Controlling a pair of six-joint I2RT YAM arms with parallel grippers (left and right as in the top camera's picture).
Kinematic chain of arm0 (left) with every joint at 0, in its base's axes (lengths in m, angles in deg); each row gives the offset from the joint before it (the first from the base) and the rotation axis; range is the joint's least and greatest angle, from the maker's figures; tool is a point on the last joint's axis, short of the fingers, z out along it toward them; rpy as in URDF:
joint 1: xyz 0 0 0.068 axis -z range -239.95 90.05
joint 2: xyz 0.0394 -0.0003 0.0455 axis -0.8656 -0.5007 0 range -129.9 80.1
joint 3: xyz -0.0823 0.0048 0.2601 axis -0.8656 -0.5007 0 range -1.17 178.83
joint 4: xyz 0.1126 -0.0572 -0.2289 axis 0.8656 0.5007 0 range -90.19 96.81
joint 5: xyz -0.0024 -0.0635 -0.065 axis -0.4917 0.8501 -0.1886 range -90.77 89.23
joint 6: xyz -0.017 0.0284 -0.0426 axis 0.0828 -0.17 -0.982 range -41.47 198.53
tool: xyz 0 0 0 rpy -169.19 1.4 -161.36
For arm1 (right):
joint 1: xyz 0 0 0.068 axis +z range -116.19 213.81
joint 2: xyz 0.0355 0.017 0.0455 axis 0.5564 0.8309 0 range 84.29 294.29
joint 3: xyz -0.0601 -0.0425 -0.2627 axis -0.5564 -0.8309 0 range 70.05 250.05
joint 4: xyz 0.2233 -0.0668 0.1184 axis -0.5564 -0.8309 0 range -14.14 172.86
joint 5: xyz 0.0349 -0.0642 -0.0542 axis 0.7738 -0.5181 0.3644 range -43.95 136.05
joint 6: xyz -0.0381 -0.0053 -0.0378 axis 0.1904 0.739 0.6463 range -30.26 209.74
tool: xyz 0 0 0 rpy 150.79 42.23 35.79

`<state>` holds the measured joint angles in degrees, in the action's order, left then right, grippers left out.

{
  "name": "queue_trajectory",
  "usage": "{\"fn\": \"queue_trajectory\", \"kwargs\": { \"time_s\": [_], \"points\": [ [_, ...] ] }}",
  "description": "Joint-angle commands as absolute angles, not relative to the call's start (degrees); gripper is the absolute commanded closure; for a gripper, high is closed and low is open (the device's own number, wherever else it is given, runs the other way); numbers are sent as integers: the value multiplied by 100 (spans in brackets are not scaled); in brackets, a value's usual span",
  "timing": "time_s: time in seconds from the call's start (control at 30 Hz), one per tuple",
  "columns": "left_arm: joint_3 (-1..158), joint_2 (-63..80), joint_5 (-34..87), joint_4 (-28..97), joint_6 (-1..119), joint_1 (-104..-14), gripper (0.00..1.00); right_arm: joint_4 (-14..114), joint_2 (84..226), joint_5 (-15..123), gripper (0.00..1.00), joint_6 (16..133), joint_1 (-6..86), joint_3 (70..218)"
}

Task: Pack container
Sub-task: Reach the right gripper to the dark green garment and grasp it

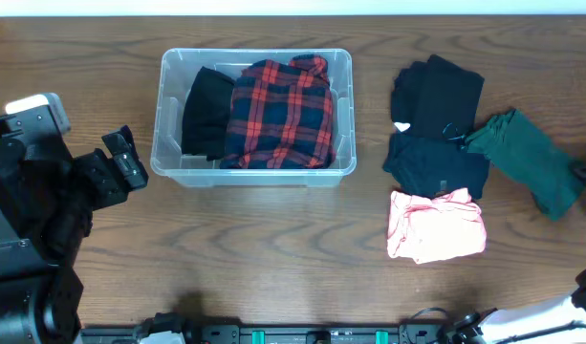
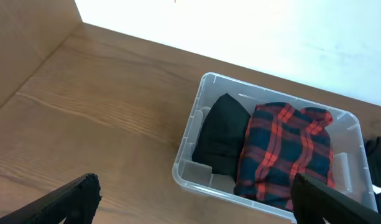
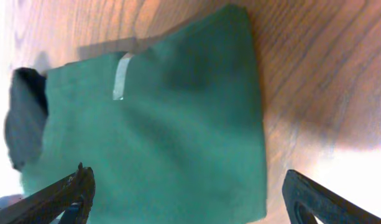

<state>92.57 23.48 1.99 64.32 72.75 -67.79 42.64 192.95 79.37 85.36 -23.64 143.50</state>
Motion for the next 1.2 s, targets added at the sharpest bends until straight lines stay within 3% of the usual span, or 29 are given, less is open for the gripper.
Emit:
{"fn": "queue_trajectory", "kwargs": {
  "time_s": [0.0,0.33,0.73,0.83,0.93,1.03,1.17],
  "points": [
    [9294,2353,153,6436,7266,-6792,2,4331,19426,7520,4,8875,-2316,14435],
    [9294,2353,153,6436,7266,-6792,2,4344,20090,7574,7,9071,-2290,14431],
    [9294,2353,155,6436,7266,-6792,2,4296,20608,7845,29,9071,-1811,14409],
    [9294,2353,155,6436,7266,-6792,2,4316,20598,7845,41,9076,-1671,14411],
    [9294,2353,155,6436,7266,-6792,2,4298,20552,7856,65,9074,-1591,14411],
    [9294,2353,153,6436,7266,-6792,2,4296,20355,8219,82,9067,-1564,14420],
    [9294,2353,153,6436,7266,-6792,2,4303,19734,9039,93,9001,-1560,14470]
  ]
}}
